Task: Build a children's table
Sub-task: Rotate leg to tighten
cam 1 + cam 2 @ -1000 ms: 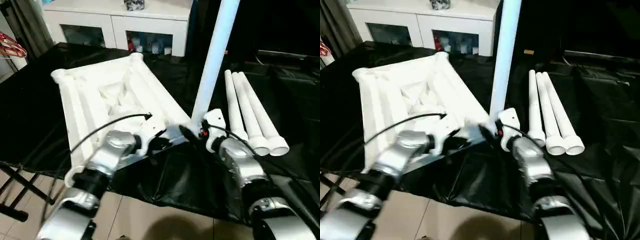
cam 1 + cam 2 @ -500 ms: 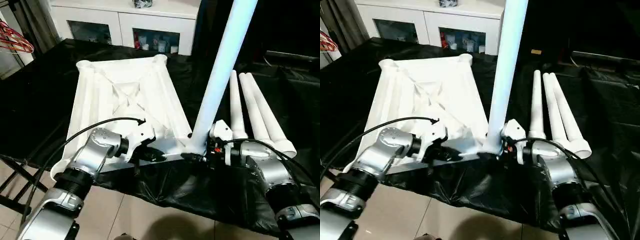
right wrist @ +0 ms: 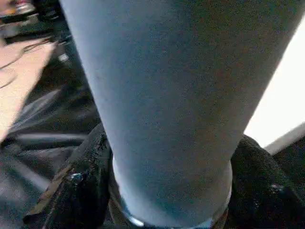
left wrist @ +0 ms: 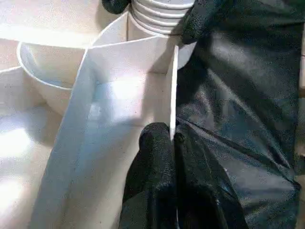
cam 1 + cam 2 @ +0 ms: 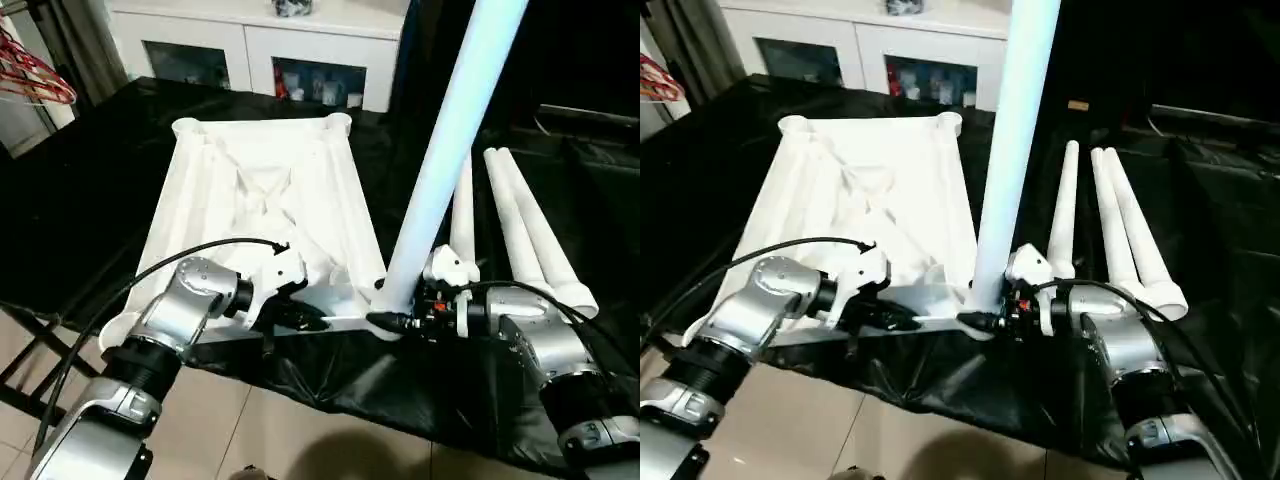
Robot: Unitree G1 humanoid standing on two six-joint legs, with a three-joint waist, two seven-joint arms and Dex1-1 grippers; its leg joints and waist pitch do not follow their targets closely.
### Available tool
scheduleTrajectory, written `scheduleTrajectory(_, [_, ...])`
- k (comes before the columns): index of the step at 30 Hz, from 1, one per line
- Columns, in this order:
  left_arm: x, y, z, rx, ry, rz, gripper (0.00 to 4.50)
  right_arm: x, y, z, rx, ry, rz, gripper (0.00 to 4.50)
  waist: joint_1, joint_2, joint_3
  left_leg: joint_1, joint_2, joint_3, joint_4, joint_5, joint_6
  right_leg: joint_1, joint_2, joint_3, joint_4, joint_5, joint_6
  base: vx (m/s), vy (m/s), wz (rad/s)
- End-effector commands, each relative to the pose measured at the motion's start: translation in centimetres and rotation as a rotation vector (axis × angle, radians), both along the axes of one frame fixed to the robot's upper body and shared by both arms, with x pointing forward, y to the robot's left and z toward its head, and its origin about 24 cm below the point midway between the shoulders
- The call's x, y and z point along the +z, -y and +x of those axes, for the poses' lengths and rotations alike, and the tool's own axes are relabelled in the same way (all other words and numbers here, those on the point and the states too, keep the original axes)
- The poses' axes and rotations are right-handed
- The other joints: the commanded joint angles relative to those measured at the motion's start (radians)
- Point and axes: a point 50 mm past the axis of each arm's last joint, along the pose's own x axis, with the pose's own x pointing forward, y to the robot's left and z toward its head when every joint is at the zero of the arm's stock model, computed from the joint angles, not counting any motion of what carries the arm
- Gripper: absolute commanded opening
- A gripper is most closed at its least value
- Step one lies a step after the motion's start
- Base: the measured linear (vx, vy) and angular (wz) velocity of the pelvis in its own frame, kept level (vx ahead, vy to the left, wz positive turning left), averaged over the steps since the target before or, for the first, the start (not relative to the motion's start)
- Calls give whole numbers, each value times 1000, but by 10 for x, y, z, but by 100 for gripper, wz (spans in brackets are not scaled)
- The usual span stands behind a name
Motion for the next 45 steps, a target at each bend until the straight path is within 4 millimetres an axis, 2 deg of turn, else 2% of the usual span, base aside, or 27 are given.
scheduleTrajectory(1, [3, 24, 9, 90, 71, -32, 0, -25, -27, -3, -61, -57, -31, 276, -7, -9, -41, 13, 59, -18, -71, -225, 45, 34, -88, 45, -89, -234, -220, 0, 0, 0])
scheduleTrajectory(2, [3, 24, 9, 90, 71, -32, 0, -25, -27, -3, -61, -57, -31, 276, -9, -10, -40, 13, 59, -19, -73, -233, 34, 33, -89, 45, -90, -260, -212, 0, 0, 0])
scheduleTrajectory(3, [3, 30, 18, 226, 99, -19, 0, -33, -33, 7, -249, -38, -76, 275, -19, -12, -33, 18, 56, -22, -78, -283, 9, 28, -90, 45, -99, -372, -186, 0, 0, 0])
scheduleTrajectory(5, [3, 35, 23, 308, 115, -13, 0, -38, -38, 12, -359, -33, -95, 274, -31, -11, -29, 26, 53, -28, -81, -343, -16, 21, -91, 44, -111, -482, -155, 0, 0, 0])
scheduleTrajectory(6, [4, 39, 26, 361, 122, -18, 0, -40, -42, 16, -441, -27, -115, 274, -35, -16, -29, 23, 51, -30, -82, -348, -18, 23, -92, 44, -114, -513, -135, 0, 0, 0])
scheduleTrajectory(9, [5, 44, 28, 406, 126, -25, 0, -42, -46, 19, -512, -18, -136, 274, -41, -15, -31, 24, 49, -32, -83, -361, -8, 17, -93, 43, -121, -529, -113, 0, 0, 0])
scheduleTrajectory(10, [6, 50, 29, 434, 138, -33, 0, -42, -48, 22, -573, -25, -129, 274, -42, -22, -34, 20, 49, -31, -83, -349, 5, 19, -93, 44, -120, -503, -112, 0, 0, 0])
scheduleTrajectory(11, [6, 50, 29, 434, 138, -33, 0, -42, -48, 22, -573, -25, -129, 274, -42, -18, -34, 19, 51, -31, -83, -343, 7, 18, -94, 46, -117, -484, -119, 0, 0, 0])
scheduleTrajectory(12, [8, 58, 29, 438, 153, -45, 0, -42, -51, 23, -613, -33, -112, 309, -43, -18, -36, 18, 52, -30, -83, -330, 11, 19, -92, 45, -114, -447, -131, 0, 0, 0])
scheduleTrajectory(14, [8, 65, 28, 426, 167, -51, 0, -43, -53, 25, -651, -41, -98, 344, -44, -17, -37, 17, 52, -27, -83, -313, 16, 20, -90, 46, -110, -390, -146, 0, 0, 0])
scheduleTrajectory(15, [7, 71, 25, 397, 176, -50, 0, -43, -55, 25, -667, -51, -83, 347, -41, -14, -39, 14, 52, -26, -81, -294, 22, 23, -90, 46, -105, -345, -156, 0, 0, 0])
scheduleTrajectory(17, [5, 74, 22, 360, 182, -48, 0, -43, -56, 26, -672, -53, -74, 365, -44, -17, -42, 5, 50, -25, -80, -260, 34, 32, -89, 45, -97, -273, -170, 0, 0, 0])
scheduleTrajectory(18, [5, 75, 21, 350, 184, -47, 0, -44, -56, 26, -673, -53, -72, 377, -43, -14, -42, 6, 51, -23, -78, -244, 42, 31, -89, 45, -96, -236, -180, 0, 0, 0])
scheduleTrajectory(23, [6, 76, 18, 304, 190, -64, 0, -35, -40, 31, -728, 26, -75, 387, -39, -11, -44, 7, 50, -20, -74, -218, 58, 35, -89, 44, -93, -192, -199, 0, 0, 0])
scheduleTrajectory(25, [8, 76, 19, 296, 213, -70, 0, -23, -25, 33, -732, 80, -36, 387, -35, -7, -44, 8, 52, -21, -75, -223, 59, 35, -88, 44, -94, -193, -197, 0, 0, 0])
scheduleTrajectory(27, [9, 76, 19, 295, 231, -74, 0, -13, -12, 31, -717, 124, -17, 387, -20, -12, -51, 6, 53, -19, -67, -165, 79, 40, -86, 44, -81, -94, -198, 0, 0, 0])
scheduleTrajectory(29, [10, 76, 20, 300, 243, -77, 0, -10, -7, 30, -710, 133, -12, 387, -12, -13, -52, 4, 52, -17, -63, -124, 102, 41, -86, 43, -76, -27, -205, 0, 0, 0])
scheduleTrajectory(31, [11, 76, 21, 301, 246, -80, 0, -9, -5, 29, -702, 139, -11, 387, -11, -12, -50, 1, 51, -16, -63, -124, 109, 40, -87, 39, -76, -31, -216, 0, 0, 0])
scheduleTrajectory(32, [13, 75, 22, 304, 254, -89, 0, -2, 6, 24, -675, 159, -6, 387, -6, -14, -49, 3, 51, -15, -63, -136, 108, 40, -88, 39, -81, -60, -211, 0, 0, 0])
scheduleTrajectory(34, [13, 73, 21, 297, 241, -96, 45, 9, 21, 17, -643, 184, -6, 391, 3, -17, -48, 3, 53, -16, -62, -136, 116, 44, -87, 39, -81, -69, -192, 0, 0, 0])
scheduleTrajectory(36, [13, 71, 21, 298, 245, -97, 59, 13, 27, 11, -619, 186, -9, 391, 8, -20, -52, -3, 53, -19, -61, -111, 120, 48, -89, 36, -76, -47, -182, 0, 0, 0])
scheduleTrajectory(37, [13, 70, 21, 299, 243, -101, 79, 15, 30, 8, -605, 186, -10, 391, 4, -29, -50, -4, 54, -19, -61, -99, 124, 47, -87, 34, -74, -20, -188, 0, 0, 0])
scheduleTrajectory(39, [16, 68, 21, 296, 258, -108, 91, 17, 34, 3, -585, 185, -21, 391, 3, -35, -52, -5, 55, -19, -59, -87, 127, 49, -89, 33, -70, 1, -194, 0, 0, 0])
scheduleTrajectory(40, [17, 66, 21, 301, 270, -114, 99, 17, 35, 1, -577, 184, -27, 391, 2, -32, -53, -2, 56, -19, -57, -76, 132, 47, -89, 34, -66, 25, -207, 0, 0, 0])
scheduleTrajectory(42, [20, 62, 22, 321, 290, -120, 99, 17, 36, -2, -570, 176, -29, 391, 0, -36, -54, -6, 55, -19, -52, -38, 147, 48, -89, 32, -57, 91, -229, 0, 0, 0])
scheduleTrajectory(43, [26, 56, 24, 337, 321, -122, 99, 17, 35, -5, -547, 163, -29, 391, -2, -41, -54, -6, 54, -18, -50, -32, 153, 48, -88, 32, -56, 104, -233, 0, 0, 0])
scheduleTrajectory(45, [32, 50, 27, 359, 345, -123, 99, 16, 33, -6, -529, 148, -32, 391, 2, -39, -57, -7, 54, -18, -44, -1, 172, 48, -89, 32, -48, 145, -244, 0, 0, 0])
